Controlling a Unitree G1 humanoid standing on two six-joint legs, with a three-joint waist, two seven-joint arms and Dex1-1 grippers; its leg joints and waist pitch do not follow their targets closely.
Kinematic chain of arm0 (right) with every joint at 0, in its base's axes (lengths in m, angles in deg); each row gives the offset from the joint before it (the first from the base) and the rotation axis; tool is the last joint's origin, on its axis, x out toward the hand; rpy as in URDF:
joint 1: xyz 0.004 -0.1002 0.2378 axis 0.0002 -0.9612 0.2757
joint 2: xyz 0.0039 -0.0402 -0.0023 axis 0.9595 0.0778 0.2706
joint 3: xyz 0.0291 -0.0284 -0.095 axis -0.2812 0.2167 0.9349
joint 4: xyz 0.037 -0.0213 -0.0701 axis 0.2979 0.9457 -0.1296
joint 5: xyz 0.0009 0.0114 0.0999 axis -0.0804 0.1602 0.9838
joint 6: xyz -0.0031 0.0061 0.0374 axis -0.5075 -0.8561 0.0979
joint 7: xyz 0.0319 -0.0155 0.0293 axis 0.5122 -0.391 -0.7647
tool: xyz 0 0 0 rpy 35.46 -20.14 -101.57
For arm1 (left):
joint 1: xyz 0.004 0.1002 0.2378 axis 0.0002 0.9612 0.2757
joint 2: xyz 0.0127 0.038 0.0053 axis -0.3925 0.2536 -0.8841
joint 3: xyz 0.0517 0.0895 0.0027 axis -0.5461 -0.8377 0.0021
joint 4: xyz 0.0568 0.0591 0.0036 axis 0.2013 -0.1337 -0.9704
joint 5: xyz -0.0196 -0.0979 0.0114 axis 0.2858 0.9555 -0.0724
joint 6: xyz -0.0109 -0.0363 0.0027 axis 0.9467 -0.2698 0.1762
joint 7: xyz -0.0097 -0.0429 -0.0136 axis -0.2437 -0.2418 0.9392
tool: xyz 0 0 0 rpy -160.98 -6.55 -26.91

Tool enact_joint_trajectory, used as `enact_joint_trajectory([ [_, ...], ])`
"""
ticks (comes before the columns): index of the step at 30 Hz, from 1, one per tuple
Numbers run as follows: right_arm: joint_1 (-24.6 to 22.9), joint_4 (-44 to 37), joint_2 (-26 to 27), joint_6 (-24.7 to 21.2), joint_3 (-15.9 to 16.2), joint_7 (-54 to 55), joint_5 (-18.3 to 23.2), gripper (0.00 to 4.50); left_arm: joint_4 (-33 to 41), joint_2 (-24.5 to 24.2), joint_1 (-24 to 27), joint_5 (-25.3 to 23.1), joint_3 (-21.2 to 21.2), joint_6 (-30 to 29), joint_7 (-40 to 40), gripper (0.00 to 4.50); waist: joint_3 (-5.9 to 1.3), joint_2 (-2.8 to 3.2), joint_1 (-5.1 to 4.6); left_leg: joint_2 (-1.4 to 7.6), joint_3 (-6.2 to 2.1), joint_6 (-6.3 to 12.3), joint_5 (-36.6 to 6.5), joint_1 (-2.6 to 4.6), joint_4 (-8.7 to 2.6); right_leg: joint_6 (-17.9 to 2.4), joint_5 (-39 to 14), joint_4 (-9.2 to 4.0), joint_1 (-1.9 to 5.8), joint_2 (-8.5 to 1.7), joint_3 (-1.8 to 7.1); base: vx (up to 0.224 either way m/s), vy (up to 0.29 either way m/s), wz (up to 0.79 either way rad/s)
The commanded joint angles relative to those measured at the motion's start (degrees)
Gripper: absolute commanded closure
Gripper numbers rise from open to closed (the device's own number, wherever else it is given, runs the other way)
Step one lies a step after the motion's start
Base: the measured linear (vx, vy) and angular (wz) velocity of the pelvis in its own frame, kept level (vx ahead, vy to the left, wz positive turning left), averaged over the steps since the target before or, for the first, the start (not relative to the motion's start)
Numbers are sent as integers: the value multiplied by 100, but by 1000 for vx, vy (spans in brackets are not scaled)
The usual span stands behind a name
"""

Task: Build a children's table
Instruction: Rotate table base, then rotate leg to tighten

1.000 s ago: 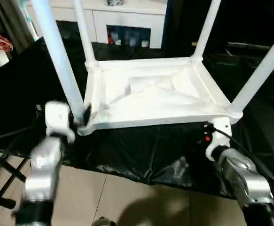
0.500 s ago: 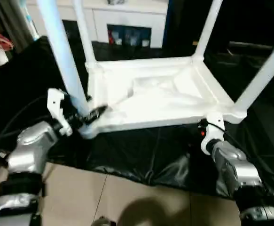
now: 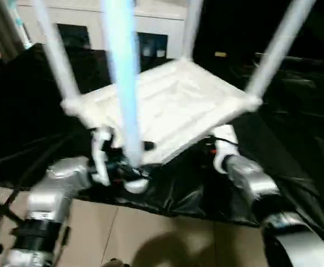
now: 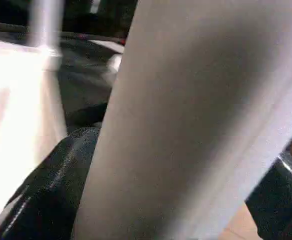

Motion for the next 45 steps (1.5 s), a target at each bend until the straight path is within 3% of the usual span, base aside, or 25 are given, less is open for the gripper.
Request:
enact_joint_trajectory([
  [1,227,199,231,180,175,-217,-15,0,298,165,-57,66,-296,-129,-8,10,-364,14,29,241,-150,-173,-1433,29,-472,-987,-1710,-447,293,-511,305,0,0,0],
  [2,335,400,358,278,219,-249,-94,0,356,465,-158,14,-520,-137,-124,10,-372,-5,7,247,-143,-170,-1420,42,-458,-1053,-1632,-445,290,-528,313,0,0,0],
  [3,335,400,358,278,219,-249,-94,0,356,465,-158,14,-520,-137,-124,10,-370,-1,-3,237,-136,-145,-1379,48,-444,-1092,-1572,-448,290,-526,317,0,0,0],
  [10,412,740,489,514,224,-291,-246,0,-143,1384,-614,-459,-951,415,-617,10,-377,-20,-43,225,-123,-35,-1354,60,-425,-1110,-1393,-467,291,-492,315,0,0,0],
  [12,402,832,459,601,186,-247,-277,0,-475,1655,-775,-782,-987,791,-1027,10,-379,28,-41,226,-132,0,-1362,58,-416,-1147,-1286,-467,302,-492,314,0,0,0],
  [16,339,916,317,718,70,-82,-297,0,-1274,1842,-1152,-1541,-1032,1467,-1956,10,-389,21,-50,226,-134,25,-1470,73,-410,-1112,-1303,-485,304,-472,303,0,0,0],
  [22,166,803,48,805,-60,-164,-274,0,-1712,1504,-1330,-1881,-932,1802,-2105,10,-406,30,-7,227,-133,144,-1288,58,-390,-1223,-1153,-464,309,-493,293,0,0,0],
  [27,-126,403,-304,858,-71,-601,-246,0,-1670,847,-1140,-1935,-1054,1893,-1313,10,-391,50,26,238,-130,143,-1406,86,-410,-1217,-1234,-466,288,-489,290,0,0,0],
  [29,-153,356,-337,867,-63,-652,-247,0,-1653,790,-1121,-1917,-1077,1859,-1225,25,-391,53,29,240,-129,113,-1445,91,-414,-1217,-1296,-464,285,-489,292,0,0,0],
  [32,-491,-277,-744,754,-7,-1303,-157,0,-1349,201,-905,-1926,-1269,1486,-626,47,-382,75,100,270,-127,96,-1477,103,-424,-1204,-1314,-454,273,-485,297,0,0,0],
  [35,-660,-590,-937,717,28,-1580,-129,0,-1346,53,-868,-1986,-1310,1480,-552,83,-386,73,155,255,-112,81,-1428,111,-420,-1208,-1214,-450,269,-465,296,0,0,0],
  [39,-1230,-1729,-1424,453,170,-2463,62,0,-1545,-116,-925,-2112,-1329,1463,-463,116,-378,53,232,261,-113,133,-1413,96,-425,-1112,-1313,-469,287,-480,297,0,0,0],
  [41,-1579,-2445,-1730,206,287,-2961,195,0,-1715,-164,-1031,-2173,-1357,1366,-465,133,-370,37,264,253,-115,179,-1416,92,-425,-1003,-1442,-491,285,-475,298,0,0,0],
  [44,-1984,-3353,-2120,-210,413,-3569,439,0,-1954,-163,-1200,-2178,-1397,1233,-360,156,-366,59,317,256,-118,230,-1473,108,-418,-890,-1630,-528,278,-476,302,0,0,0],
  [45,-2080,-3602,-2229,-356,439,-3724,525,0,-2023,-148,-1256,-2174,-1405,1187,-313,167,-360,71,318,250,-131,244,-1448,85,-430,-859,-1701,-537,294,-485,297,0,0,0],
])
